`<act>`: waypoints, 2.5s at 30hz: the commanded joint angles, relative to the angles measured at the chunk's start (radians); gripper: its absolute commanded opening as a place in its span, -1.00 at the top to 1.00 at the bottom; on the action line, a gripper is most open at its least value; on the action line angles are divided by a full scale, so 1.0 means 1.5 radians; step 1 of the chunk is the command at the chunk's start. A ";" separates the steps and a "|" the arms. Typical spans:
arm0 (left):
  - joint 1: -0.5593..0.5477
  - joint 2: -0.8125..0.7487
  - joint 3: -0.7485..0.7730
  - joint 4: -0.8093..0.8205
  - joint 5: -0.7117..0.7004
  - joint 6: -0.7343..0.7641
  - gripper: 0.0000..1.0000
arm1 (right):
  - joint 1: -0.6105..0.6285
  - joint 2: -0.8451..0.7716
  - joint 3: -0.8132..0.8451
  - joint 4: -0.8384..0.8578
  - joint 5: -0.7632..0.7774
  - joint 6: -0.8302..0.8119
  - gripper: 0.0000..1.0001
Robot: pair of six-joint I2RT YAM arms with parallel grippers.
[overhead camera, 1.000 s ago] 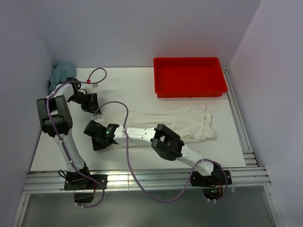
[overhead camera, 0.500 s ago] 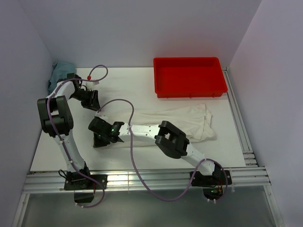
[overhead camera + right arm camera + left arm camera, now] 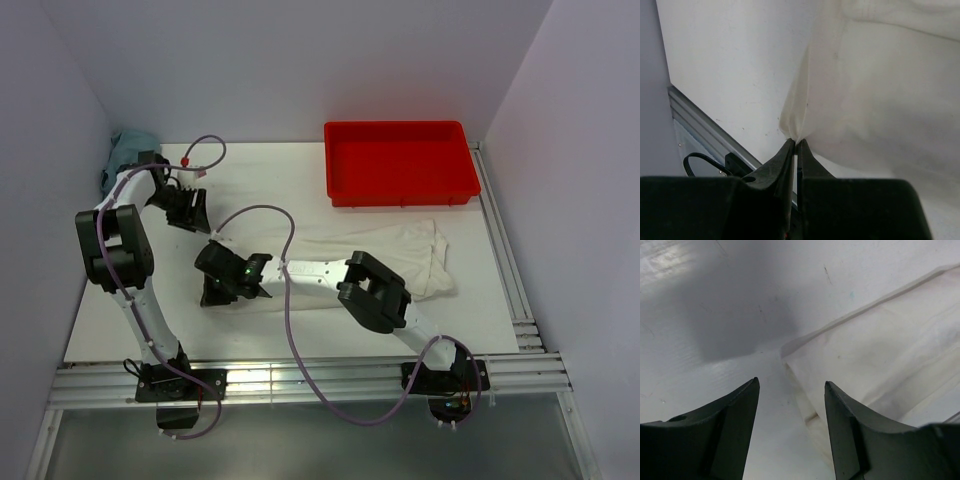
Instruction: Roll the t-shirts
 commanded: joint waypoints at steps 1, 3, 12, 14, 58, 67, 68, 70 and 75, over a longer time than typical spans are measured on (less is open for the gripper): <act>0.000 0.016 0.019 -0.044 0.038 0.035 -0.22 | -0.003 -0.048 -0.009 0.034 0.012 0.013 0.84; 0.000 0.025 0.020 -0.059 0.063 0.056 -0.22 | -0.003 -0.051 -0.014 0.037 0.013 0.016 0.85; 0.000 0.075 0.021 -0.064 0.074 0.062 -0.22 | -0.004 -0.076 -0.057 0.055 0.031 0.028 0.86; -0.001 0.070 0.018 -0.055 0.073 0.054 -0.16 | -0.005 -0.076 -0.057 0.055 0.034 0.028 0.87; -0.160 -0.010 0.050 0.007 -0.106 -0.091 0.73 | 0.005 -0.207 -0.319 0.163 0.112 0.106 0.90; -0.169 -0.003 0.062 0.006 -0.085 -0.092 0.46 | 0.009 -0.199 -0.329 0.130 0.139 0.137 0.92; -0.170 -0.004 0.062 0.007 -0.081 -0.088 0.41 | 0.009 -0.199 -0.329 0.130 0.141 0.139 0.93; -0.170 -0.007 0.061 0.009 -0.072 -0.085 0.32 | 0.010 -0.193 -0.325 0.117 0.144 0.149 0.93; -0.171 -0.014 0.075 0.002 -0.037 -0.072 0.12 | 0.012 -0.189 -0.329 0.104 0.153 0.164 0.93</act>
